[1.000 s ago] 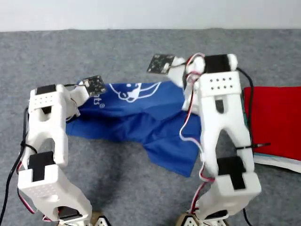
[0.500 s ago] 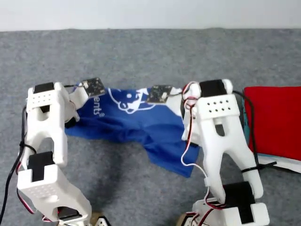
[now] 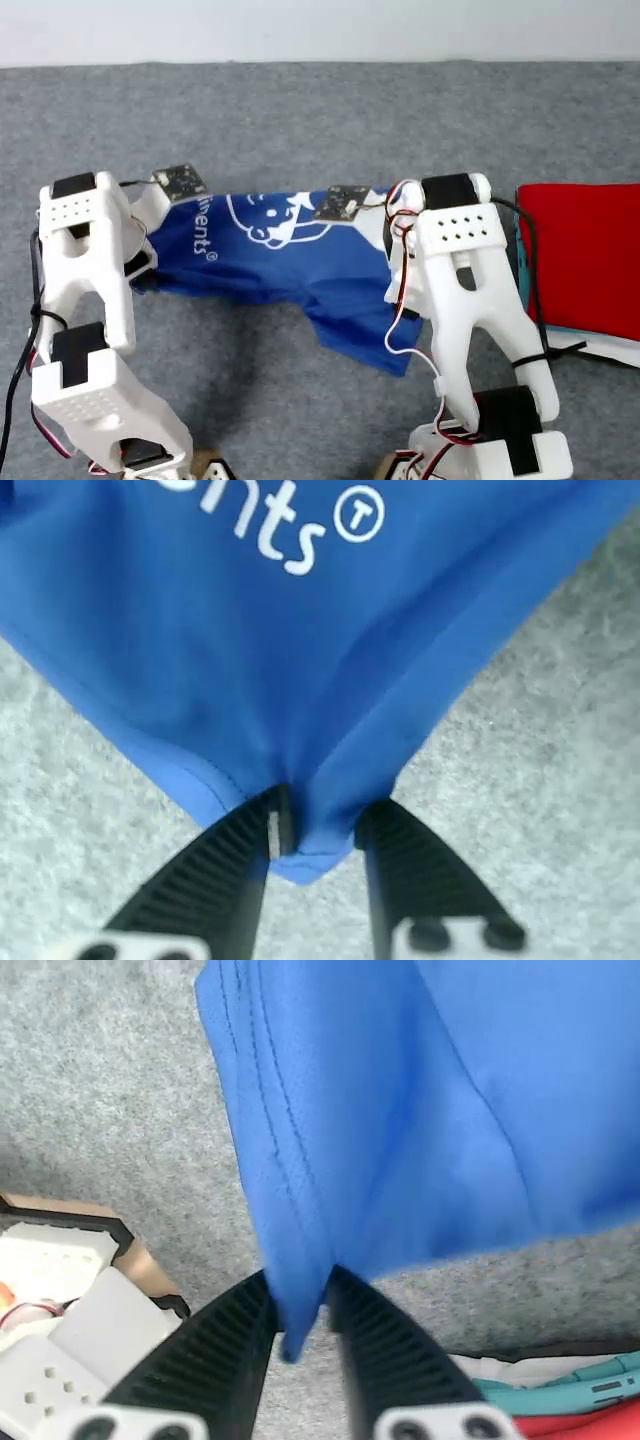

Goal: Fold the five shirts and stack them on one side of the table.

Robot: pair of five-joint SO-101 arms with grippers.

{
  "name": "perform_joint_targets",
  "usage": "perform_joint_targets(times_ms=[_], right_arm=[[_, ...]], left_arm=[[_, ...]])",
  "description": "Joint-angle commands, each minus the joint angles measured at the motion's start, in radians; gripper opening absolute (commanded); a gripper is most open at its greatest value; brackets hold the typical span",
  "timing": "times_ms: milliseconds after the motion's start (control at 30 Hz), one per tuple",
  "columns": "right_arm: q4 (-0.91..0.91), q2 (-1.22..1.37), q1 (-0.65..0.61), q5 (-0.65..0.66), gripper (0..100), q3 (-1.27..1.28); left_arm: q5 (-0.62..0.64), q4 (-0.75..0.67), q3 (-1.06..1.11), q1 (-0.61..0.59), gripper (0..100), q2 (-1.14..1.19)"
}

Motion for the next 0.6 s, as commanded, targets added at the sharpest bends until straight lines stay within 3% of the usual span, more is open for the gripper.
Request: perform_joint_targets(times_ms=[0,100,333,467,567], right_arm=[[0.041,-0.054,-0.005,-0.061,17.7,-0.011],[0.041,-0.054,-0.007,-0.074,18.8,-0.037],[0.021,-0.039,0.004,-0.074,18.8,-0.221],[-0.101,-0.005,0.005,-0.097,18.7,-0.238],[-0.228,0.061,0.024,-0.206,17.9,-0.239]], left_arm=[[0.132,0.040,-0.088,-0.003,19,-0.069],[0.213,0.051,-0.159,-0.009,23,-0.069],[0.264,0.114,-0.292,-0.005,24,-0.068],[0.316,0.129,-0.390,-0.009,24,-0.068],[0.423,0.095,-0.455,-0.005,23,-0.058]])
